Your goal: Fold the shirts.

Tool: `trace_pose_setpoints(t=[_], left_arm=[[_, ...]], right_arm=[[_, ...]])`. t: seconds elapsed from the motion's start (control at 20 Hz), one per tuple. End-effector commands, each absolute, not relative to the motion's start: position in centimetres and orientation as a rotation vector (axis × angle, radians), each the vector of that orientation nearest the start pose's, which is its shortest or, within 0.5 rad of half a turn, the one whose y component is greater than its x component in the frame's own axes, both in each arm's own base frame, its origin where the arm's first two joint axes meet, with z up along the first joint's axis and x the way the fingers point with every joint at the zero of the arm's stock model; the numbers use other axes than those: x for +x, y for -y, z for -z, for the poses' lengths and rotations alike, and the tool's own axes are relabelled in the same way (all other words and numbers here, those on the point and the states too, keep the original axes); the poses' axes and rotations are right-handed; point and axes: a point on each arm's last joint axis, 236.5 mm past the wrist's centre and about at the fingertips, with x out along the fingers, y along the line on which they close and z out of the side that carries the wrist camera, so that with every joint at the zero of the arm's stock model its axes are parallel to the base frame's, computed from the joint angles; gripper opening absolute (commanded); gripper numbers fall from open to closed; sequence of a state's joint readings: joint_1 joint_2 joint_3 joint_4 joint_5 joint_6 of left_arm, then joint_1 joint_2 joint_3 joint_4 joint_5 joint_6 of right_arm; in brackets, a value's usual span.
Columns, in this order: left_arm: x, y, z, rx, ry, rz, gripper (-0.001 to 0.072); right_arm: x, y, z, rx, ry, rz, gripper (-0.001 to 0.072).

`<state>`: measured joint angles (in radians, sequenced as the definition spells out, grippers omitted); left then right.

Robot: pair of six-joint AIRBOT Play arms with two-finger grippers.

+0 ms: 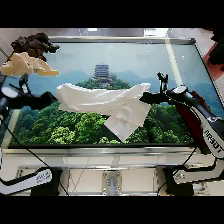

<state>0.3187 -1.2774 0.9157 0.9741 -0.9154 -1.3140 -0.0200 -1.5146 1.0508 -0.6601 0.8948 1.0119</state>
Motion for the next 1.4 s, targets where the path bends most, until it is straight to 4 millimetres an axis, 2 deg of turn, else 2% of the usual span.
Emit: trace_pose_setpoints(t=[0.0, 0.15, 0.3, 0.5, 0.65, 0.8, 0.95, 1.1, 1.2, 1.25, 1.3, 1.35], left_arm=[[37.6, -2.0, 5.8, -0.827, -1.029, -0.092, 0.0483], [38.6, -3.6, 5.8, -0.903, -0.963, -0.192, 0.0483], [38.2, -3.6, 7.0, -0.965, -0.996, -0.233, 0.0484], [38.1, -1.8, 10.2, -1.148, -1.082, -0.260, 0.0483], [39.5, -0.6, 10.2, -1.241, -1.045, -0.202, 0.0483], [40.6, -0.7, 10.1, -1.290, -0.997, -0.204, 0.0478], [40.3, -0.5, 11.1, -1.303, -1.021, -0.212, 0.0379], [40.8, -1.1, 12.1, -1.339, -1.002, -0.250, 0.0004], [42.0, -1.1, 10.9, -1.330, -0.954, -0.198, 0.0006], [43.2, -0.5, 9.1, -1.352, -0.917, -0.120, 0.0006], [44.9, 0.3, 5.7, -1.363, -0.842, 0.016, 0.0006], [46.8, 0.7, 1.0, -1.386, -0.725, 0.161, 0.0006]], right_arm=[[43.4, -14.6, 2.8, 0.544, -1.098, -0.539, 0.0037], [43.3, -14.7, 2.8, 0.548, -1.099, -0.541, 0.0036], [43.4, -14.7, 2.8, 0.550, -1.098, -0.542, 0.0037], [43.4, -14.7, 2.8, 0.552, -1.098, -0.541, 0.0037], [43.4, -14.7, 2.7, 0.554, -1.097, -0.542, 0.0036], [43.4, -14.7, 2.7, 0.553, -1.096, -0.541, 0.0037], [43.4, -14.7, 2.7, 0.554, -1.096, -0.541, 0.0036], [43.4, -14.8, 2.7, 0.558, -1.095, -0.542, 0.0036], [43.3, -15.1, 2.3, 0.577, -1.094, -0.553, 0.0036], [43.1, -15.3, 1.7, 0.584, -1.091, -0.569, 0.0036], [42.9, -15.4, 0.8, 0.579, -1.083, -0.580, 0.0035], [42.8, -15.1, -0.6, 0.577, -1.066, -0.576, 0.0035]])
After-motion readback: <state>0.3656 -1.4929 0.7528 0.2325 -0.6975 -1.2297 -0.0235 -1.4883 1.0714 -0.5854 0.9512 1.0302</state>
